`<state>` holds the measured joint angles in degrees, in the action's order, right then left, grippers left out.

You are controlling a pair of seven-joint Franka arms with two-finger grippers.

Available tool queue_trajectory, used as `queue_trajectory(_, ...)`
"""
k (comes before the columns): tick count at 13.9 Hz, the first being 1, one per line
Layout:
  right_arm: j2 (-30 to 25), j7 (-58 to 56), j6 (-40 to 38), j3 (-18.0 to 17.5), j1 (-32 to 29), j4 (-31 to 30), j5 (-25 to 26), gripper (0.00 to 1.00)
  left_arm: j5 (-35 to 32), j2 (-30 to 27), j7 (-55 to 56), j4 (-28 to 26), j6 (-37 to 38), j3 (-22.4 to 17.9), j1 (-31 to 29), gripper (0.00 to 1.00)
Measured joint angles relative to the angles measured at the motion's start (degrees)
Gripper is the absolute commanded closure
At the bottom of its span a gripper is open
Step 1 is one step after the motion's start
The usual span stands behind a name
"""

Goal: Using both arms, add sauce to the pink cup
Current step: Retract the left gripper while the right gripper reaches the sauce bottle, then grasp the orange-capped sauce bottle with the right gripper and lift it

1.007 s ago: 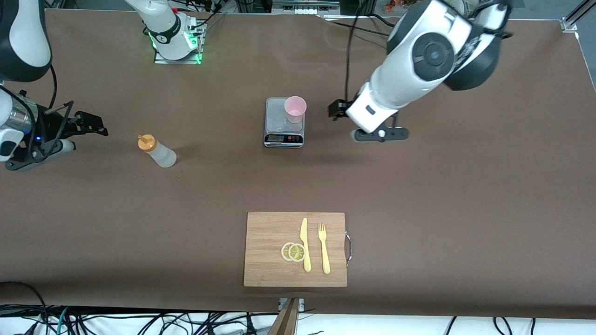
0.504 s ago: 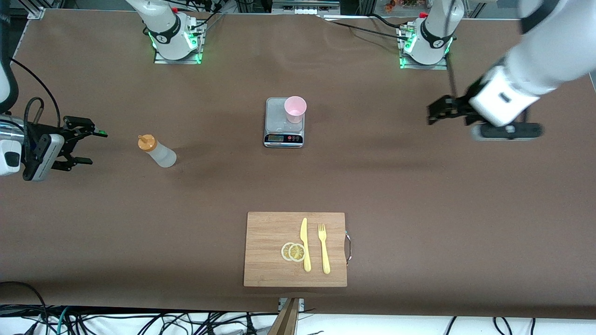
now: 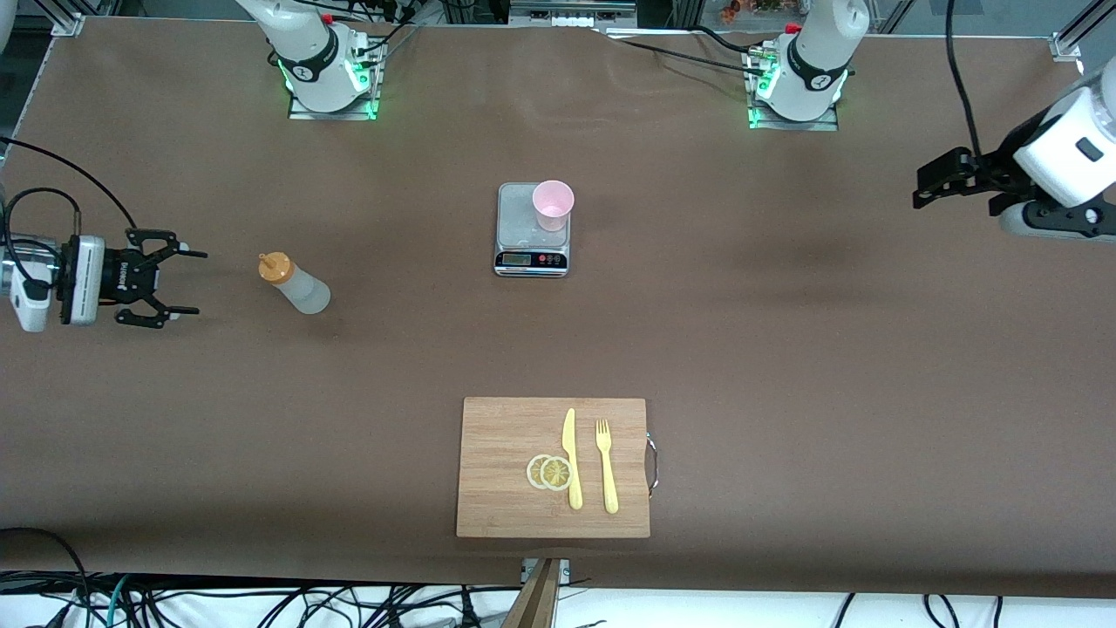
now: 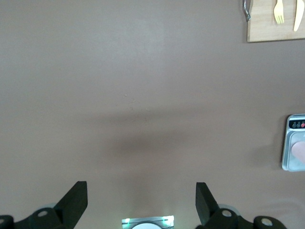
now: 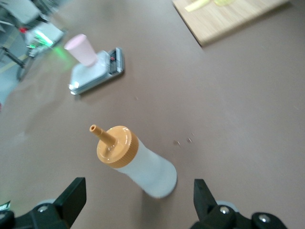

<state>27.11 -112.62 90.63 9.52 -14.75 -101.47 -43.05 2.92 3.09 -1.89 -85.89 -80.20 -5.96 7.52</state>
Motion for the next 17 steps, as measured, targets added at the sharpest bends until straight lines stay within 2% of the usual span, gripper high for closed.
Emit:
queue_trajectory(8,10.9,-22.7,-6.2,0.3,-1.9,-0.1,-7.9,0.00,0.0,-0.1,-1.6,-1.2,2.2,0.2,-0.7,0.00)
queue_trajectory(11,14.1,-26.6,-8.9,0.4,-2.1,0.0,-10.4,0.00,0.0,-0.1,-1.7,-1.6,3.1,0.2,-0.7,0.00)
queue_trajectory(17,18.2,-30.3,-11.0,0.2,-1.2,0.1,-10.9,0.00,0.0,-0.2,-1.7,-2.4,4.4,0.6,-0.7,0.00)
